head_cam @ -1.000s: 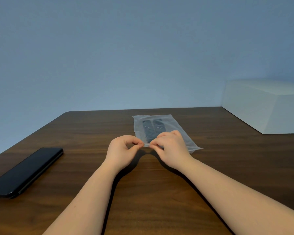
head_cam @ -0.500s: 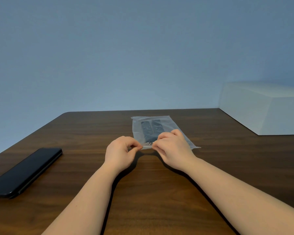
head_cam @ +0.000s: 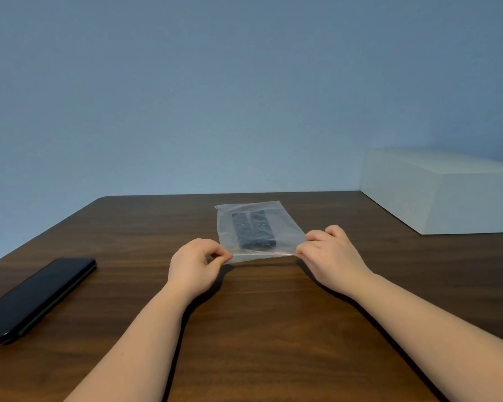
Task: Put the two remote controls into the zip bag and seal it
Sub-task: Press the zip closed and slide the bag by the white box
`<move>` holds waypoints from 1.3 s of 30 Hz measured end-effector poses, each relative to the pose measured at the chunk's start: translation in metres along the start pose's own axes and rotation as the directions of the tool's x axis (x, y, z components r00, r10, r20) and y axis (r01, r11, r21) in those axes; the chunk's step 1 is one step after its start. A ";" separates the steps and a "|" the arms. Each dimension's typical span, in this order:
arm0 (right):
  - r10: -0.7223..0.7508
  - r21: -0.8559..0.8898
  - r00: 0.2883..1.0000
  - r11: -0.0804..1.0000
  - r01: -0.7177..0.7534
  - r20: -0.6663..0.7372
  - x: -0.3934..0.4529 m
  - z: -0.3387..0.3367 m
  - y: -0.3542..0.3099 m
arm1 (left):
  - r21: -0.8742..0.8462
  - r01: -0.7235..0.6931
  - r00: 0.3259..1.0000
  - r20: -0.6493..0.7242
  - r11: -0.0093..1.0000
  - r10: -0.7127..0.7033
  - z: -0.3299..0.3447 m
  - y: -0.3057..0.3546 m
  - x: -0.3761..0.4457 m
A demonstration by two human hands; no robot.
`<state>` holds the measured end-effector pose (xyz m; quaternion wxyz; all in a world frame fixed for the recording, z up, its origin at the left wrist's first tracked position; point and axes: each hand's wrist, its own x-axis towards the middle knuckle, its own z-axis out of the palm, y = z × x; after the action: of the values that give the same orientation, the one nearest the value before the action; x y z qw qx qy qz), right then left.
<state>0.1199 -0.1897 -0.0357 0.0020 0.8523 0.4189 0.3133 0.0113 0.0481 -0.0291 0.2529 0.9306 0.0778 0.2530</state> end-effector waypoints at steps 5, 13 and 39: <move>0.104 -0.043 0.990 0.994 -0.101 0.094 -0.014 0.000 0.020 | -0.005 -0.013 1.000 0.004 1.000 0.013 0.000 0.001 0.000; 0.241 -0.003 0.927 0.968 -0.251 0.286 -0.017 -0.004 0.023 | -0.010 -0.019 0.998 0.055 1.000 0.020 -0.002 0.002 -0.001; 0.507 0.456 0.705 0.539 -0.708 0.496 0.041 0.045 0.037 | 0.195 0.055 0.988 0.131 0.979 -0.081 0.069 0.020 0.066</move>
<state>0.1890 -0.1721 -0.0403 -0.3227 0.9322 0.1639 0.0030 0.1031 0.0196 -0.0418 0.1757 0.9626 0.1160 0.1705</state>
